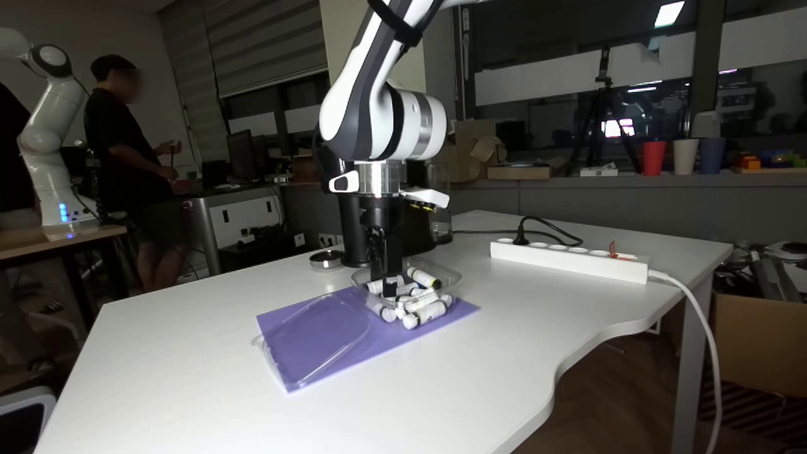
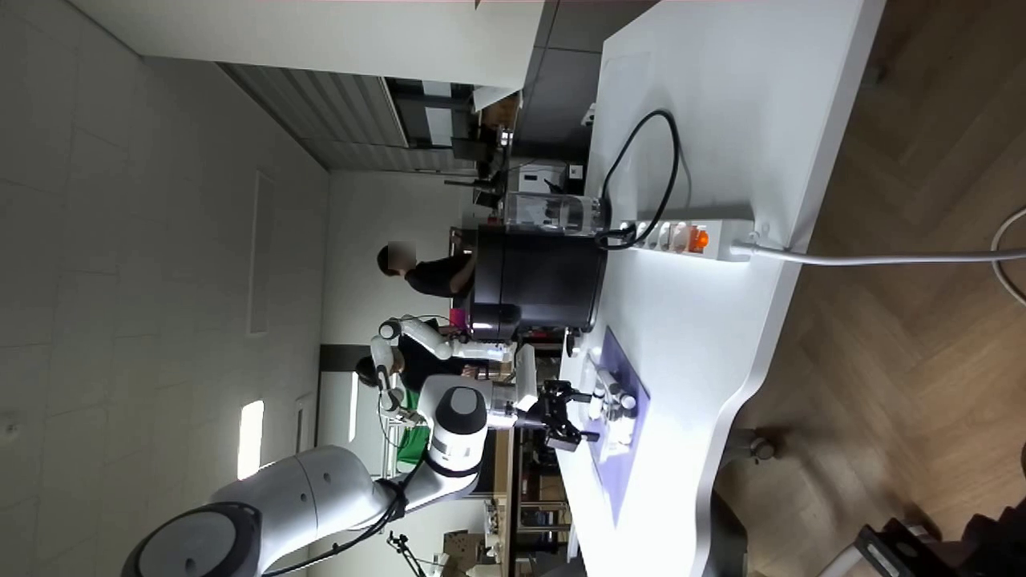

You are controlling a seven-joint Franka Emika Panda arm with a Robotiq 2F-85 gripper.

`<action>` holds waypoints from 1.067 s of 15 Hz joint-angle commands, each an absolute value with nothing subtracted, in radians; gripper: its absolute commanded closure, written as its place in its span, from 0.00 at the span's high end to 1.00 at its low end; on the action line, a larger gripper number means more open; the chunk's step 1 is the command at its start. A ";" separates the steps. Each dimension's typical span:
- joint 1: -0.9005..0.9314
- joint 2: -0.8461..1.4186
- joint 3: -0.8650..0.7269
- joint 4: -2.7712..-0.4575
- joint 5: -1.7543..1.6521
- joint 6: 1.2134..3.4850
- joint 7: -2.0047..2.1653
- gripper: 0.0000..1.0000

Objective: Remove one item from the transparent bowl and close its lid

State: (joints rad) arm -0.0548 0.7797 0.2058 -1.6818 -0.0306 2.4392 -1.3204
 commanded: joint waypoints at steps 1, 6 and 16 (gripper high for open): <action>-0.060 0.724 0.222 -1.725 -0.016 2.410 -1.314 1.00; -0.068 0.721 0.229 -1.734 -0.005 2.457 -1.333 0.56; -0.070 0.741 0.214 -1.760 -0.030 2.624 -1.307 1.00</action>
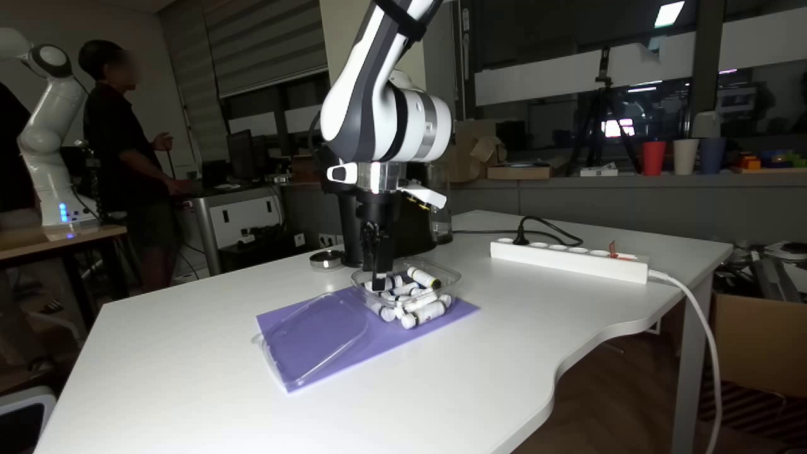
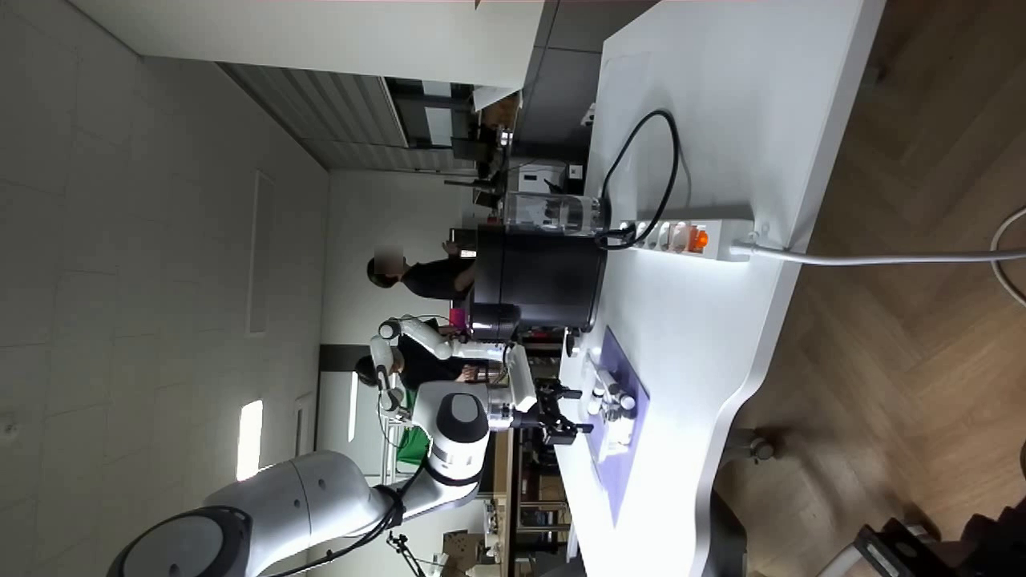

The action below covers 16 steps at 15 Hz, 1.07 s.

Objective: Remove one item from the transparent bowl and close its lid

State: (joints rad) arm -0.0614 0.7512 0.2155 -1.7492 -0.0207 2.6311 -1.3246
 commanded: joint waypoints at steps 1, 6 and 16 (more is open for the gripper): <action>-0.070 0.744 0.210 -1.756 -0.029 2.614 -1.303 1.00; -0.069 0.756 0.192 -1.736 -0.026 2.543 -1.281 1.00; -0.076 0.777 0.191 -1.746 -0.037 2.601 -1.296 0.60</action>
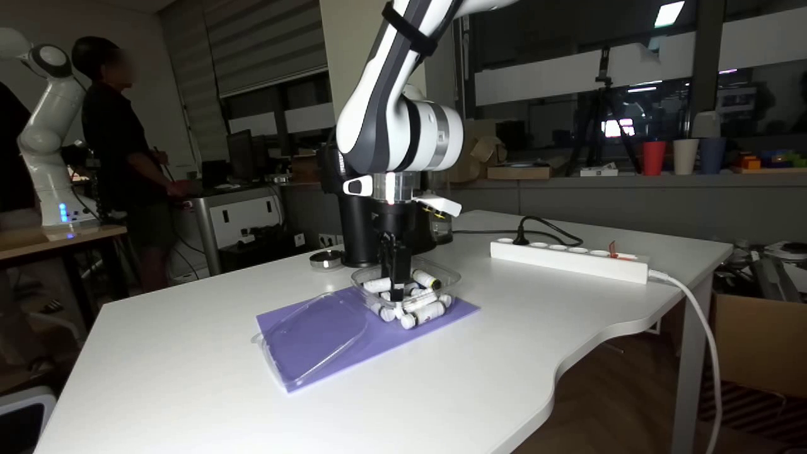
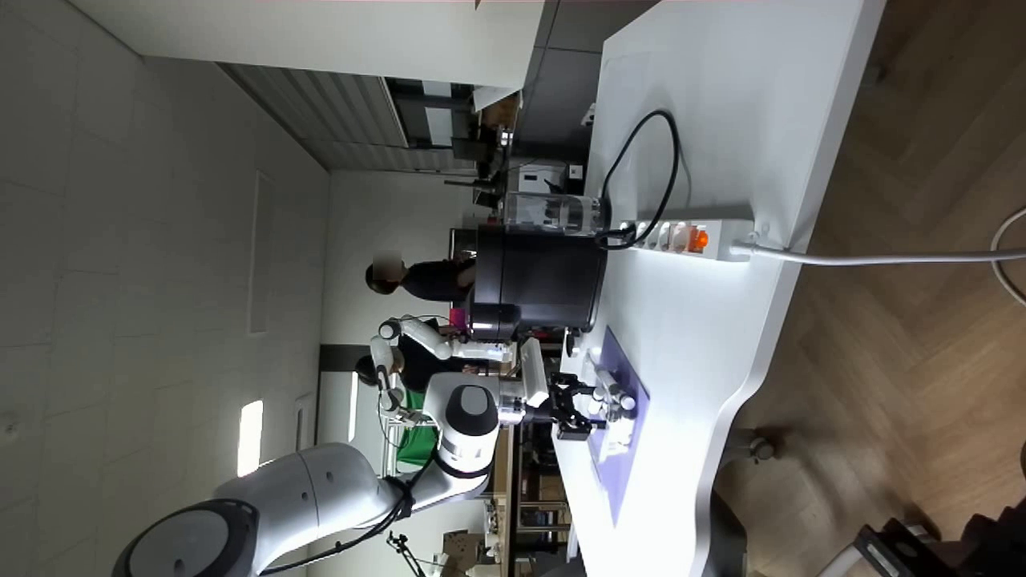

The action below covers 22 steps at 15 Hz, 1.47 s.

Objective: Remove one item from the transparent bowl and close its lid

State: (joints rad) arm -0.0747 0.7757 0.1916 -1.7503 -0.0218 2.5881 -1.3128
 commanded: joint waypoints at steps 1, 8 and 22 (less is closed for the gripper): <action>-0.076 0.777 0.192 -1.745 -0.036 2.602 -1.294 0.53; -0.086 0.752 0.195 -1.737 -0.023 2.602 -1.285 0.05; -0.121 0.856 0.185 -1.321 -0.035 2.312 -1.506 0.07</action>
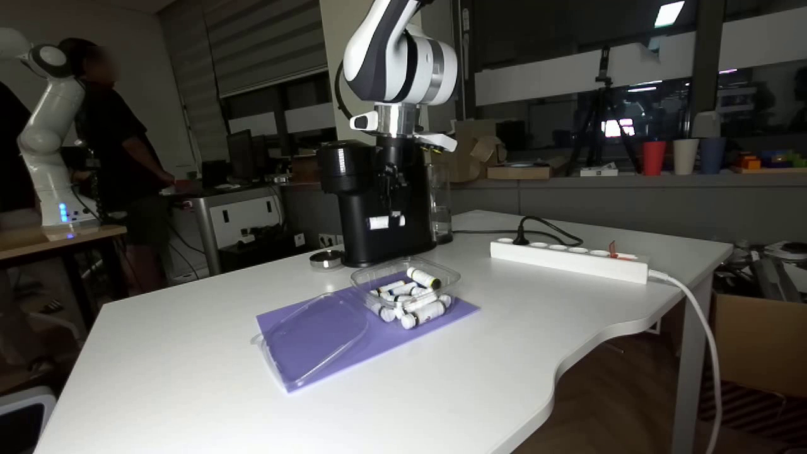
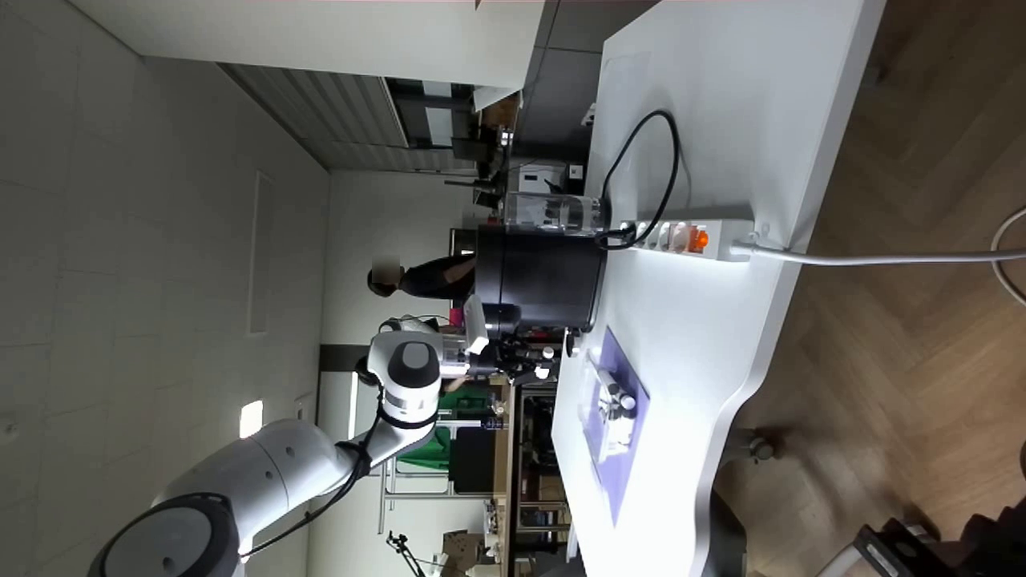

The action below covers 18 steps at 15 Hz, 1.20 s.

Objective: Remove one item from the transparent bowl and close its lid

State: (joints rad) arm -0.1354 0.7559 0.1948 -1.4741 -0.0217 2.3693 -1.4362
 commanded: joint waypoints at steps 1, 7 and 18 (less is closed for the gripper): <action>-0.118 0.885 0.184 -1.287 -0.034 2.298 -1.531 0.07; -0.083 1.050 0.166 -1.158 -0.055 2.298 -1.633 0.07; -0.018 0.964 0.161 -1.210 -0.087 2.387 -1.631 0.99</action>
